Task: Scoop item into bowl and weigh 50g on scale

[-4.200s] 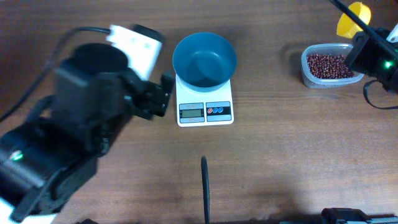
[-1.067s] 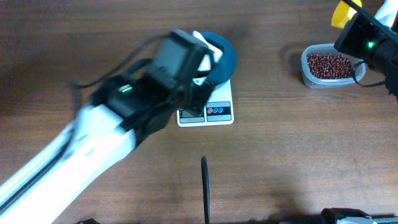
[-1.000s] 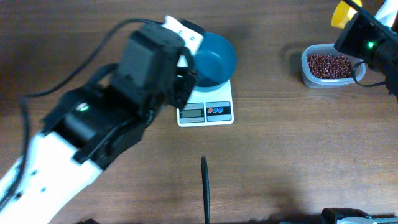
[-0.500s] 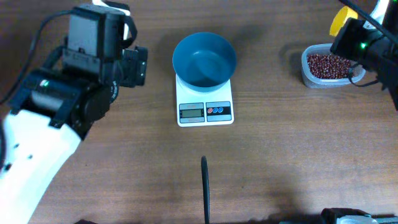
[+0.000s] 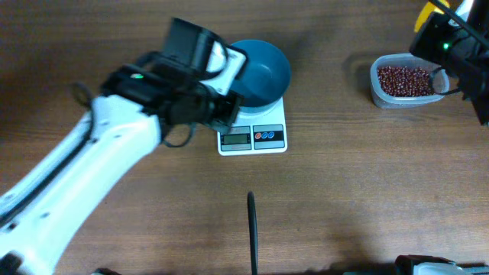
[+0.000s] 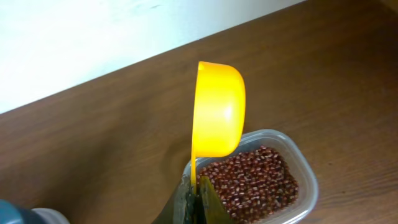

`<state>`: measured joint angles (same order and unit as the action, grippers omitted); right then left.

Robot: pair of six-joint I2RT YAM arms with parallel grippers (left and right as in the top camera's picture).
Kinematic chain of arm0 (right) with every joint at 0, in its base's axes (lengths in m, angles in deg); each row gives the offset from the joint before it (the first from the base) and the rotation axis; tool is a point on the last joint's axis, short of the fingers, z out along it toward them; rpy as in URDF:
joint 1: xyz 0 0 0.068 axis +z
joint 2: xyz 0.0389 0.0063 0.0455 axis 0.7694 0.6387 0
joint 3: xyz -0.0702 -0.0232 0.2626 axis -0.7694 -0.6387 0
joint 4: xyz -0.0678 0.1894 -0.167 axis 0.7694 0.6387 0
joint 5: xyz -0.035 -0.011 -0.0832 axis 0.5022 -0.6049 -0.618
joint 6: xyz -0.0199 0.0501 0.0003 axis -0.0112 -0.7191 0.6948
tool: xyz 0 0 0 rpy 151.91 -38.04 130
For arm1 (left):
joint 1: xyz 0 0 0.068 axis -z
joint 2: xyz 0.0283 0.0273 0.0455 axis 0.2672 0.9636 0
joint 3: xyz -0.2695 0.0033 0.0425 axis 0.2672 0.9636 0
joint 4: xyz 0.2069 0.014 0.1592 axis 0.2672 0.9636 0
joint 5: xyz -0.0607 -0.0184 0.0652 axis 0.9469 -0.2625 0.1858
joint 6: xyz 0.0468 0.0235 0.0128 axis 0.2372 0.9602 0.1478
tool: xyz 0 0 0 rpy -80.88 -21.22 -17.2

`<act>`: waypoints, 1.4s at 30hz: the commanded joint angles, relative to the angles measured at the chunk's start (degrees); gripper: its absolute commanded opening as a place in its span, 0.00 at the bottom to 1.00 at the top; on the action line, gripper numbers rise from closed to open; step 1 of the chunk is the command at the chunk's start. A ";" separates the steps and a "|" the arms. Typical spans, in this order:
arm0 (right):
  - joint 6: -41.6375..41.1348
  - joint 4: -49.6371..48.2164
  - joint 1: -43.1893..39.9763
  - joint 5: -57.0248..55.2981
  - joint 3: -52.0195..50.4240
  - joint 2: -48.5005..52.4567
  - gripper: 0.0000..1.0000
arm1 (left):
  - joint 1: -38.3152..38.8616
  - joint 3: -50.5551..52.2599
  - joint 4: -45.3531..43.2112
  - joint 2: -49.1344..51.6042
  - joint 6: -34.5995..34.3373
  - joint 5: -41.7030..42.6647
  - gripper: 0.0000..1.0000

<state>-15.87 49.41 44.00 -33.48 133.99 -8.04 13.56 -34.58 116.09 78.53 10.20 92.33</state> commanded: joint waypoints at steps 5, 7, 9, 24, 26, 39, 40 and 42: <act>0.81 -0.55 -3.50 -0.63 1.07 0.15 0.04 | 4.72 0.50 -0.11 4.98 -0.33 -0.37 0.00; 0.83 -0.68 -4.26 -0.61 1.07 0.15 0.04 | 4.74 2.56 -3.37 8.59 -0.35 -1.29 0.00; 0.87 -0.68 -4.72 -0.68 1.07 0.15 0.04 | 5.62 2.93 -6.64 12.85 -0.35 -1.27 0.00; 3.34 -0.72 -4.70 -0.68 1.07 0.15 0.04 | 9.09 2.97 -12.52 19.58 -0.37 -8.46 0.00; 3.34 -0.70 -4.70 -0.66 1.07 0.15 0.04 | 9.07 2.97 -14.23 20.94 -0.35 -8.48 0.00; 3.34 -0.74 -4.70 -0.66 1.07 0.15 0.04 | 9.05 3.02 -17.20 21.18 -0.37 -10.82 0.00; 3.34 -0.87 -4.70 -0.66 1.07 0.15 0.04 | 9.05 3.02 -17.20 21.22 -0.37 -10.78 0.00; 3.34 -1.18 -4.70 -0.66 1.07 0.15 0.04 | 9.05 3.02 -17.18 21.55 -0.37 -10.71 0.00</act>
<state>-13.12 48.90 39.71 -33.48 133.99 -7.99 22.63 -31.69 99.06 98.90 10.17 82.37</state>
